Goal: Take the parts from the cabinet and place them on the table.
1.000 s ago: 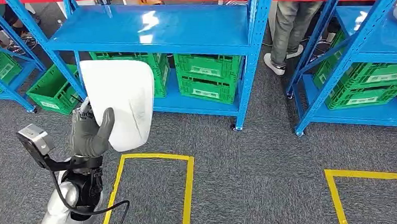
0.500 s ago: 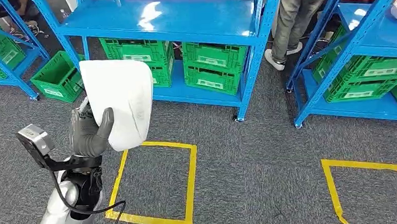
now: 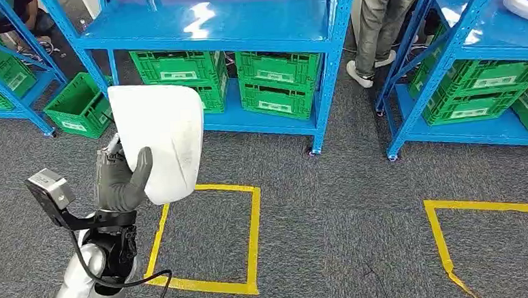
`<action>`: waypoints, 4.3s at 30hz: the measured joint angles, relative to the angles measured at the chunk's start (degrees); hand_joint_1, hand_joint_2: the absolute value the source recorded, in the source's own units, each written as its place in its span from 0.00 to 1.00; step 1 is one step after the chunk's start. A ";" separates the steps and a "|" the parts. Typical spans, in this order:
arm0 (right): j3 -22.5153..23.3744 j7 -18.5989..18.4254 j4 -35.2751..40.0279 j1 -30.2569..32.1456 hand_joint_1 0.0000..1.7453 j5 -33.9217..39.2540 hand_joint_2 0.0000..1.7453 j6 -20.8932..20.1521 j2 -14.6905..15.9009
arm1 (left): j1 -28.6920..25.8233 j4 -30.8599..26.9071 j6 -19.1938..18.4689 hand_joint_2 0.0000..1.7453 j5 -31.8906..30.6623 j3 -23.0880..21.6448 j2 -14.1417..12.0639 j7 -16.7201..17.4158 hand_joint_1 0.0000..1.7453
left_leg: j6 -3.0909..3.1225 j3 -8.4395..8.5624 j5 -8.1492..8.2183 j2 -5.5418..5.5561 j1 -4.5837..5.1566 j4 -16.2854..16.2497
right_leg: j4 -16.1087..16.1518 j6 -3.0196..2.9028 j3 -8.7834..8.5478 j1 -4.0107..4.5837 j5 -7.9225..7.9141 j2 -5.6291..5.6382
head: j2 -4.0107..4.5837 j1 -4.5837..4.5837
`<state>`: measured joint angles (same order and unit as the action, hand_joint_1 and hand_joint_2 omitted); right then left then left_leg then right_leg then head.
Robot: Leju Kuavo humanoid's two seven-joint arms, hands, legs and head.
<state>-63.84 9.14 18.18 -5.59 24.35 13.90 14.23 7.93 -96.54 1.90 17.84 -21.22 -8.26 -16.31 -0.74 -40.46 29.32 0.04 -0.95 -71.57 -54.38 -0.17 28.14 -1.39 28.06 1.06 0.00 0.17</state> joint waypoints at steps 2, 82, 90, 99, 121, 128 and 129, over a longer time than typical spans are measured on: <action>0.07 0.02 -0.02 -0.07 0.00 0.00 0.00 -0.02 -0.07 | 0.02 0.00 0.00 1.00 0.00 0.07 0.00 -0.02 1.00 | -0.08 6.53 -4.49 0.78 -0.54 10.52 | -0.53 0.08 0.12 -0.15 0.05 1.05 | 0.00 0.00; 4.17 1.14 -0.68 1.75 0.00 -4.37 0.00 2.01 -0.20 | -1.43 0.39 0.35 1.00 1.62 -1.73 -1.92 2.08 1.00 | 3.65 7.65 -4.36 4.84 0.91 15.17 | -6.79 3.59 5.26 0.26 0.59 0.12 | 0.00 -0.07; 4.20 1.14 -0.66 1.37 0.00 -4.35 0.00 2.01 -0.15 | -2.37 0.07 0.52 1.00 1.64 -0.70 -2.14 1.53 1.00 | 0.99 4.26 -1.10 2.39 1.06 9.58 | -2.66 0.03 3.40 -0.04 -0.74 -0.96 | 0.00 0.46; 4.20 1.14 -0.63 1.35 0.00 -5.27 0.00 2.25 -0.39 | -3.33 -1.66 1.11 1.00 1.46 0.72 -1.71 1.35 1.00 | 1.69 6.81 -3.34 -5.70 1.42 14.01 | -2.77 0.30 3.13 1.19 -0.15 -6.44 | 0.00 0.31; 4.15 0.96 -0.48 0.15 0.00 -6.97 0.00 1.73 -0.13 | -6.11 -4.74 1.38 1.00 -0.50 3.26 -0.28 1.42 1.00 | 1.27 5.28 -3.71 4.06 1.34 12.88 | -2.57 -0.04 3.31 0.36 -0.85 0.08 | 0.00 0.11; 4.15 0.96 -0.48 0.25 0.00 -7.04 0.00 1.68 -0.13 | -6.02 -5.03 1.38 1.00 -0.61 3.43 -0.28 1.49 1.00 | 0.75 1.99 0.10 0.73 1.06 5.92 | -2.58 -0.73 3.12 0.56 -0.62 -1.14 | 0.00 0.13; 4.13 0.96 -0.48 0.41 0.00 -7.28 0.00 1.51 -0.13 | -6.17 -5.03 1.48 1.00 -0.96 3.45 -0.20 1.53 1.00 | 0.52 -1.06 2.44 0.23 0.80 -0.03 | -2.59 -0.85 3.10 0.70 -0.52 -2.04 | 0.00 0.18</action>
<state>-59.71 10.10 17.70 -5.18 17.07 15.41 14.10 1.76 -101.57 3.39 16.88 -17.77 -8.46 -14.77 -0.22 -41.52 31.77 0.28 -0.15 -71.60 -56.96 -1.02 31.24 -0.69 27.54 -0.98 0.00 0.35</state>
